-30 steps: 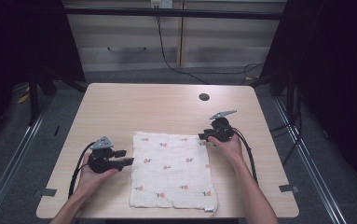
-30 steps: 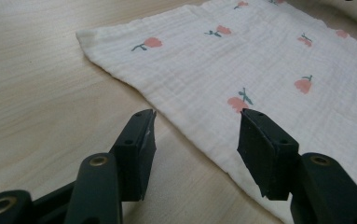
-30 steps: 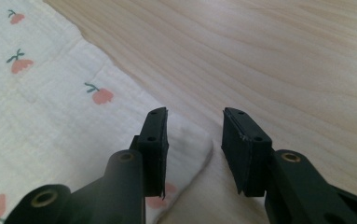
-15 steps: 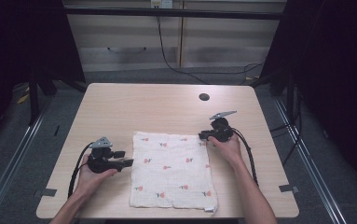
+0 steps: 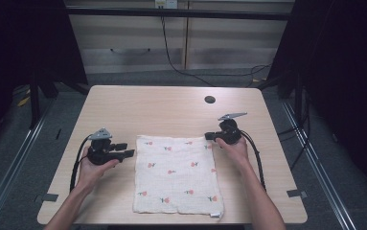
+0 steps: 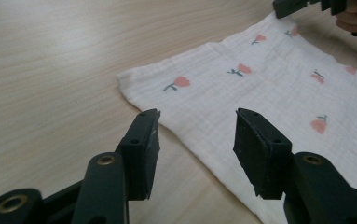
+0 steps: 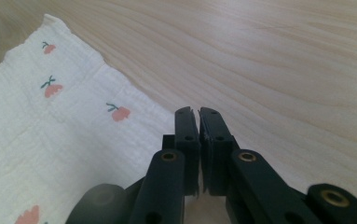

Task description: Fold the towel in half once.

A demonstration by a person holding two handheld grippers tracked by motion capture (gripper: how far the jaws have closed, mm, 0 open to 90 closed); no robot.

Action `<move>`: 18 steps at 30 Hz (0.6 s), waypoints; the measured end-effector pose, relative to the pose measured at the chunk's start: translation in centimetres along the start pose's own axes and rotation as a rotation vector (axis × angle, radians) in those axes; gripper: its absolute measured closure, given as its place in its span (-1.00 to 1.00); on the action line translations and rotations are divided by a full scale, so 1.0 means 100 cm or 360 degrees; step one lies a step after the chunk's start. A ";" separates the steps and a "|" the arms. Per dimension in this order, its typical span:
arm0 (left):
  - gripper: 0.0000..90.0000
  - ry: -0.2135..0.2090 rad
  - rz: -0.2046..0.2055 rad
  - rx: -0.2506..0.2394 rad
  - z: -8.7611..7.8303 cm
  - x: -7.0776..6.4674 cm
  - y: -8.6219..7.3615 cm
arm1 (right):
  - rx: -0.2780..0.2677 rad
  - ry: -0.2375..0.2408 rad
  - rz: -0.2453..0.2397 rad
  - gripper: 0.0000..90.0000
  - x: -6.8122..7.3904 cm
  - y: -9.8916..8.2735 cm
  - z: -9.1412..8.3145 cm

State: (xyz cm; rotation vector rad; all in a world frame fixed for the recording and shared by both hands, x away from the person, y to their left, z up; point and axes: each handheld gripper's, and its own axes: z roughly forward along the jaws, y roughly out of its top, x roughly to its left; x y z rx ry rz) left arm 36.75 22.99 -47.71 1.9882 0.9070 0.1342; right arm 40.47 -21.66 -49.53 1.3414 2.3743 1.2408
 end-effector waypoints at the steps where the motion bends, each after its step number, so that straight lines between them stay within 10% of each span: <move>1: 0.13 -0.0005 0.0007 0.0031 0.004 0.005 0.004 | 0.0000 0.0005 -0.0006 0.92 0.001 0.000 0.000; 7: 0.22 0.0038 -0.0108 0.0090 0.032 0.034 0.015 | -0.0016 0.0010 -0.0018 0.92 0.004 0.002 -0.003; 18: 0.23 0.0078 -0.0151 0.0085 0.061 0.044 0.020 | 0.0012 0.0020 -0.0013 0.91 0.001 0.000 -0.002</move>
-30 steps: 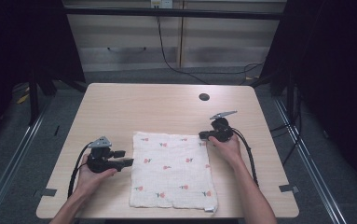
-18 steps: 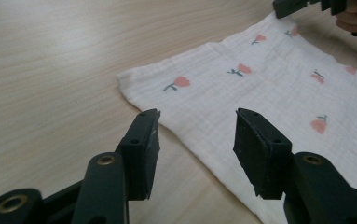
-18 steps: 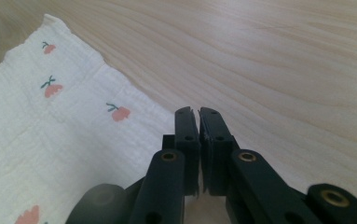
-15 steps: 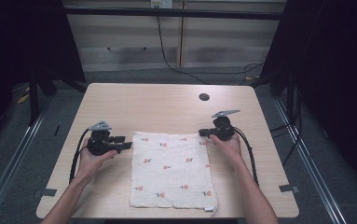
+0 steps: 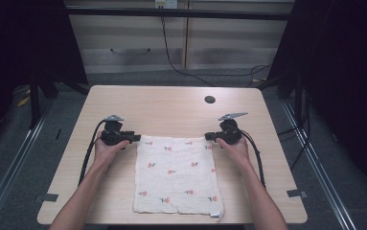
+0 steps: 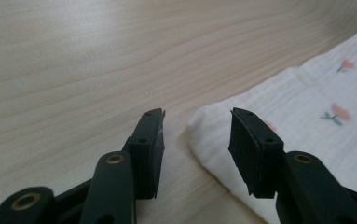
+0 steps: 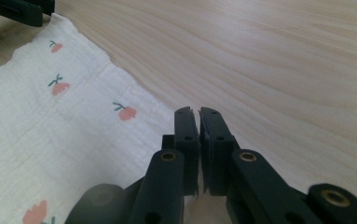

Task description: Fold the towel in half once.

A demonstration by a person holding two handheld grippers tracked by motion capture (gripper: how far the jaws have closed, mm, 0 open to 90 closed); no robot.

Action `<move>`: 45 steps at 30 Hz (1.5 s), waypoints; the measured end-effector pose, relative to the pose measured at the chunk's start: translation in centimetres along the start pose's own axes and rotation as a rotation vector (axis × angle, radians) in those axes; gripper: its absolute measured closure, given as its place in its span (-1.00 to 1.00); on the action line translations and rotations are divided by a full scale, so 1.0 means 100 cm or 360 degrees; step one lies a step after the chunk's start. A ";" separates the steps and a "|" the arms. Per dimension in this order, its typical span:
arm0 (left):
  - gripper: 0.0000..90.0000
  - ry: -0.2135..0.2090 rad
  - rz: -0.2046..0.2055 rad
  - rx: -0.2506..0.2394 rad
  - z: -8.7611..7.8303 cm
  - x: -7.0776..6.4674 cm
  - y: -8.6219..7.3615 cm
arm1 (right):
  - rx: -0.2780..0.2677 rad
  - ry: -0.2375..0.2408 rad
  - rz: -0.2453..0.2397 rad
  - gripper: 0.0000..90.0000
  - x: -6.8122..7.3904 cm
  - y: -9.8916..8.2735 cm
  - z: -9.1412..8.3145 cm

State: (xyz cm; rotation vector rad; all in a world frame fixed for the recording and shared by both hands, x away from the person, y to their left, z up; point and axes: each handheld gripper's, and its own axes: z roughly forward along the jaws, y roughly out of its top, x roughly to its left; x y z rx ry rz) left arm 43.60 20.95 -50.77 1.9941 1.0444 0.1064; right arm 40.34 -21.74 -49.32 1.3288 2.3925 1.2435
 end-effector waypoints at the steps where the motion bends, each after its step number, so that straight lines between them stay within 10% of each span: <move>1: 0.24 0.0003 0.0012 0.0014 0.001 0.000 -0.001 | 0.0002 0.0001 0.0000 0.91 0.000 0.000 0.000; 14: 0.94 0.0079 0.0134 0.0011 0.014 -0.013 0.002 | -0.0004 0.0038 0.0017 0.92 0.000 -0.001 0.001; 45: 0.96 -0.0069 0.0203 -0.0244 -0.043 -0.037 0.038 | -0.0186 0.0050 -0.0024 0.94 0.003 0.022 -0.050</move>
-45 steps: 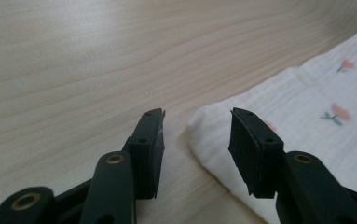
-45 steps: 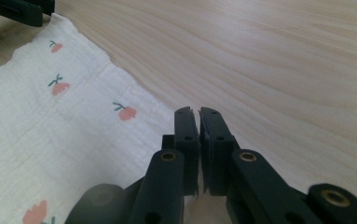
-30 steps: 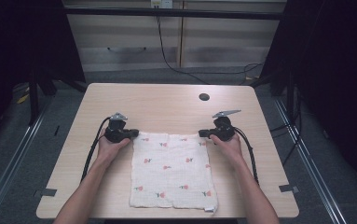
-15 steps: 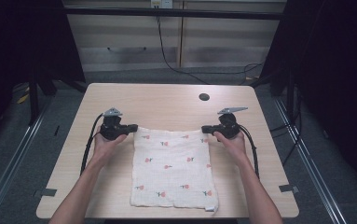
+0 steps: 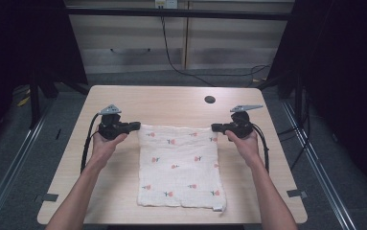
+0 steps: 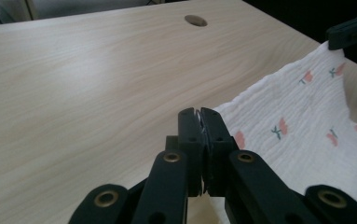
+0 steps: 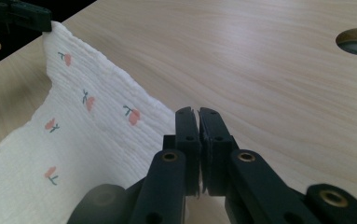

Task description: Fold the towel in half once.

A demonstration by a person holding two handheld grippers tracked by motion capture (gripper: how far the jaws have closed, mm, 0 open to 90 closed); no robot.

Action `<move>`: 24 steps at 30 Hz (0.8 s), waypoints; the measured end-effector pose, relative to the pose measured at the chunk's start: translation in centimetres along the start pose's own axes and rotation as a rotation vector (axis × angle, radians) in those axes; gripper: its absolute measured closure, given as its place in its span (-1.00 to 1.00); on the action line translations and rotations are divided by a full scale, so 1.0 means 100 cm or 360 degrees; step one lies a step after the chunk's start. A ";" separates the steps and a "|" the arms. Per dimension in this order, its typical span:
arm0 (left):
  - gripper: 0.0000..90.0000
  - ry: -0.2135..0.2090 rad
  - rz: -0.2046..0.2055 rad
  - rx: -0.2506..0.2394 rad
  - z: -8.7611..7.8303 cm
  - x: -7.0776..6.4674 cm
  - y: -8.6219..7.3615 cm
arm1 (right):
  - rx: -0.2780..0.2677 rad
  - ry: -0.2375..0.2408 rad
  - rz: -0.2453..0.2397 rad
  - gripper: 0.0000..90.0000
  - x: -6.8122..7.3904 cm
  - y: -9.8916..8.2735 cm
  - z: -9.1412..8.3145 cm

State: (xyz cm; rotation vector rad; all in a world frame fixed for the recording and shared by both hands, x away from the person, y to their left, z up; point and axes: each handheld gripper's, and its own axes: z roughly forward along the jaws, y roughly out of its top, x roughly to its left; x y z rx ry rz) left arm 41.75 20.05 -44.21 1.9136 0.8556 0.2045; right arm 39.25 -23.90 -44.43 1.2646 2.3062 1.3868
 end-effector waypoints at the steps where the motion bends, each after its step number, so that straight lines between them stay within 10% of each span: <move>1: 0.96 -0.0004 0.0004 -0.0008 -0.002 -0.001 0.002 | -0.0002 -0.0004 0.0002 0.94 0.001 0.001 -0.001; 14: 0.96 -0.0014 0.0055 -0.0163 -0.024 -0.009 0.034 | -0.0118 -0.0003 -0.0034 0.94 0.004 0.020 -0.019; 24: 0.96 -0.0007 0.0104 -0.0149 -0.035 -0.019 0.007 | -0.0094 0.0021 -0.0097 0.94 0.018 0.009 -0.024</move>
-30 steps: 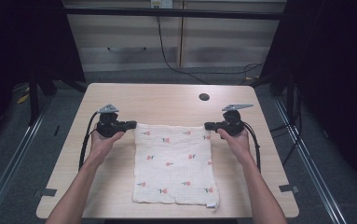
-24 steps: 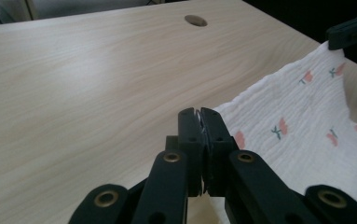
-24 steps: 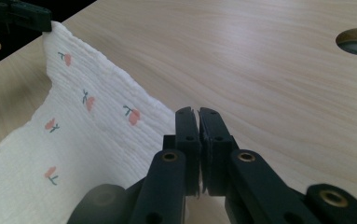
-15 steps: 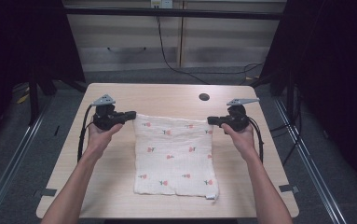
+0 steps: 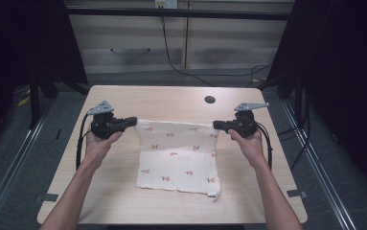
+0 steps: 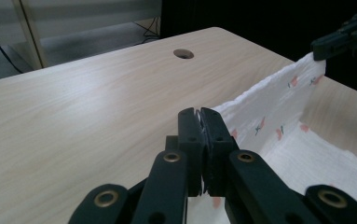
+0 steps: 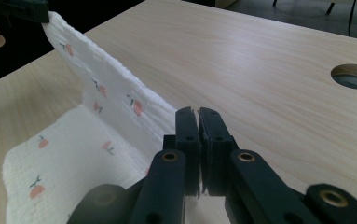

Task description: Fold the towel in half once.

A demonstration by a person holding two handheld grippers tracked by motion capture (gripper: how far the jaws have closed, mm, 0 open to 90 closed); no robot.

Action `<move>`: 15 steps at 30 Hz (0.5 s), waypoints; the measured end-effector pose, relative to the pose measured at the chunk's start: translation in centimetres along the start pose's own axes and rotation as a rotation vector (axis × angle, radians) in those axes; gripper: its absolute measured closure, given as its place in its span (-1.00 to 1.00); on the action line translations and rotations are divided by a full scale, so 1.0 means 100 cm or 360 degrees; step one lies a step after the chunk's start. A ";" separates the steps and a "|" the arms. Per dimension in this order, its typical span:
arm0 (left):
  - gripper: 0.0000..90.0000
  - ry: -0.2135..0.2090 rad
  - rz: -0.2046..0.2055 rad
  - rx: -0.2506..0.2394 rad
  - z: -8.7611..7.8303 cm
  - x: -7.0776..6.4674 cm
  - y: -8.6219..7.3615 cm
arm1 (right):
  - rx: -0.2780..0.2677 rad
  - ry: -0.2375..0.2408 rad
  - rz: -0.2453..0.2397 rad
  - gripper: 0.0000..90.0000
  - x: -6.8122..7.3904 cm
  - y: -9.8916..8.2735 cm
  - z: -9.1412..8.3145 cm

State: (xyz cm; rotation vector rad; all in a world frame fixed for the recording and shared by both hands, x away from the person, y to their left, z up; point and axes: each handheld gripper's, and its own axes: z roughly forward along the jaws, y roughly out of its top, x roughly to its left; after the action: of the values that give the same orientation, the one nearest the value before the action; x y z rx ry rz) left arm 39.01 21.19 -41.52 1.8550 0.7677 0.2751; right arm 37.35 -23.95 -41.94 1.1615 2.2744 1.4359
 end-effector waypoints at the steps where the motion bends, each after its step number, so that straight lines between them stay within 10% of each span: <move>1: 0.96 -0.0016 -0.0005 -0.0012 -0.003 -0.002 -0.002 | -0.0002 0.0004 -0.0011 0.94 0.002 -0.001 -0.002; 15: 0.96 -0.0067 0.0108 -0.0004 -0.037 -0.033 -0.029 | -0.0004 0.0087 -0.0146 0.94 0.044 -0.023 -0.030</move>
State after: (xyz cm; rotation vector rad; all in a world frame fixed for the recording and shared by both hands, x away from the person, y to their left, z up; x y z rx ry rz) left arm 33.41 22.56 -42.09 1.8814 0.6763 0.2795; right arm 31.57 -23.31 -41.33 1.0148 2.3287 1.4528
